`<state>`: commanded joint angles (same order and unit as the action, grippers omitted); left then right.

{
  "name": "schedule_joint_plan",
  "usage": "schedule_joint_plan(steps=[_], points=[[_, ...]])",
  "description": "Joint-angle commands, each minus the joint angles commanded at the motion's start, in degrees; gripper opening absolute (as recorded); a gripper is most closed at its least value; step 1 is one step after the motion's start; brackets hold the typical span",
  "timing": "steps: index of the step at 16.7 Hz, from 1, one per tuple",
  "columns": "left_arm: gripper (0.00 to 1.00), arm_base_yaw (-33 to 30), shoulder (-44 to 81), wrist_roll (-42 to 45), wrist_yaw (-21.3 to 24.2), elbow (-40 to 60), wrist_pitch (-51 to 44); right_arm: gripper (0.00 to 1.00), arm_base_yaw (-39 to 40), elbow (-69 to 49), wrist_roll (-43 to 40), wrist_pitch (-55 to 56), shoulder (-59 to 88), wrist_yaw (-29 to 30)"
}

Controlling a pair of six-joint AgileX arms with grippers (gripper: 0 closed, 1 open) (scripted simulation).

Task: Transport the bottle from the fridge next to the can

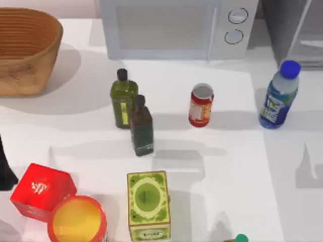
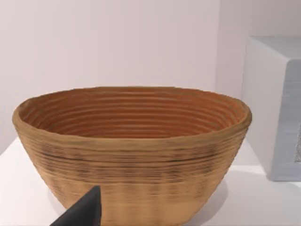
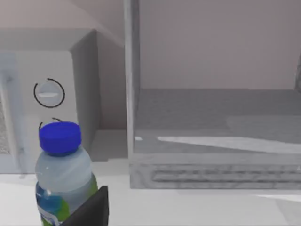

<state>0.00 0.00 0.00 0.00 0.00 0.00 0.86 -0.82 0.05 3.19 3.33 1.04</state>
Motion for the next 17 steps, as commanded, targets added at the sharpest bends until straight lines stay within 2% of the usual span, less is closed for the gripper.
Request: schedule_joint_plan(steps=[10,13,17], points=[[1.00,0.00,0.00,0.00,0.00,0.00,0.00,1.00,-0.77,-0.72,-0.06,-5.02,-4.72,-0.89],[1.00,0.00,0.00,0.00,0.00,0.00,0.00,1.00,-0.82,-4.98,-0.07,-12.37,-9.85,-0.88],[1.00,0.00,0.00,0.00,0.00,0.00,0.00,1.00,-0.76,-12.92,-0.07,-30.14,-19.52,-1.04]])
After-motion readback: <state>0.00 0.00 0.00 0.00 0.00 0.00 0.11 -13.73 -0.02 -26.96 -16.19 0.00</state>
